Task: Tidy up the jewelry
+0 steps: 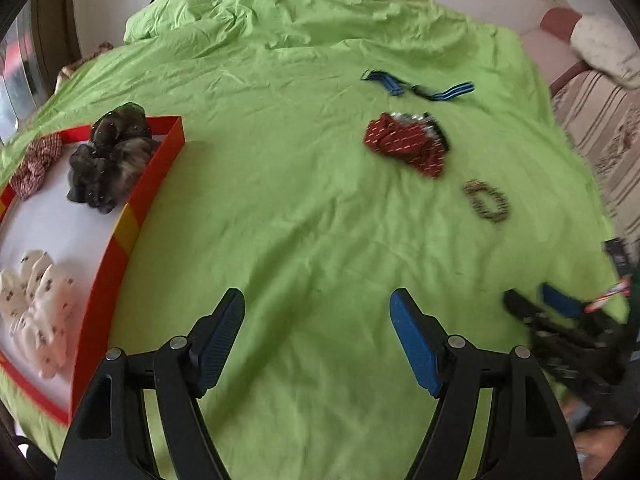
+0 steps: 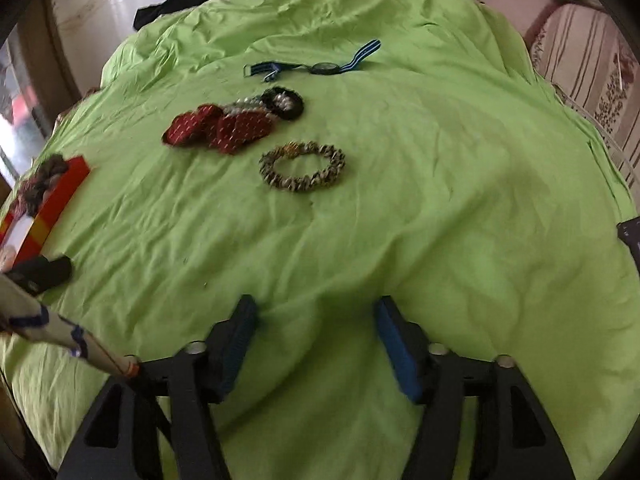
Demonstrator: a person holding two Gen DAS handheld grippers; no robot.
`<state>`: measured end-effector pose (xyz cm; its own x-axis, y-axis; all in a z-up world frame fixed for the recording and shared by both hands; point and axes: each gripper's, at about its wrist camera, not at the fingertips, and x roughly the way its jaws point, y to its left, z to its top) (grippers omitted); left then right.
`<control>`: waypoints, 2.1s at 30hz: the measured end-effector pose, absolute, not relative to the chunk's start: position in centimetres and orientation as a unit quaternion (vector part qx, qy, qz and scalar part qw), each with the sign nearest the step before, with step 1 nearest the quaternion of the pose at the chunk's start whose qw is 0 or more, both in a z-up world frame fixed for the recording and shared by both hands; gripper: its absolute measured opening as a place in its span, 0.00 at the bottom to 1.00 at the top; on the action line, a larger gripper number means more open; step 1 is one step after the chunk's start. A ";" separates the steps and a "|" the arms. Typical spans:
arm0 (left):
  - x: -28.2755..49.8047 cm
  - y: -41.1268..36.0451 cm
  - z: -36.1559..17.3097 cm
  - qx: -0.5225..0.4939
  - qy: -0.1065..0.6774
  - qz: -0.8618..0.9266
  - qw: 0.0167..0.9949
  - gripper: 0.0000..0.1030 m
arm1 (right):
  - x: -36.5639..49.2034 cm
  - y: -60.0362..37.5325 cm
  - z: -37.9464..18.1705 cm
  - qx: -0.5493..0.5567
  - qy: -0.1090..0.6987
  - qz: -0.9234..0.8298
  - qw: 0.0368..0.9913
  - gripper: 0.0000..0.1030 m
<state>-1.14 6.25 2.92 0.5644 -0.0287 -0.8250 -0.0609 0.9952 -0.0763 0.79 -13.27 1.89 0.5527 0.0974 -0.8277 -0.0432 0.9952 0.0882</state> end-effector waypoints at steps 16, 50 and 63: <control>0.9 6.7 0.1 -0.006 0.455 0.035 0.890 0.88 | 1.6 -12.6 0.5 -0.010 0.465 0.038 0.884 1.00; 1.0 6.0 -0.3 0.003 0.455 0.029 0.890 0.99 | 1.7 -12.3 0.4 -0.016 0.465 0.034 0.885 1.00; 1.0 6.1 -0.3 0.003 0.455 0.028 0.890 0.99 | 1.6 -12.3 0.4 -0.016 0.465 0.034 0.885 1.00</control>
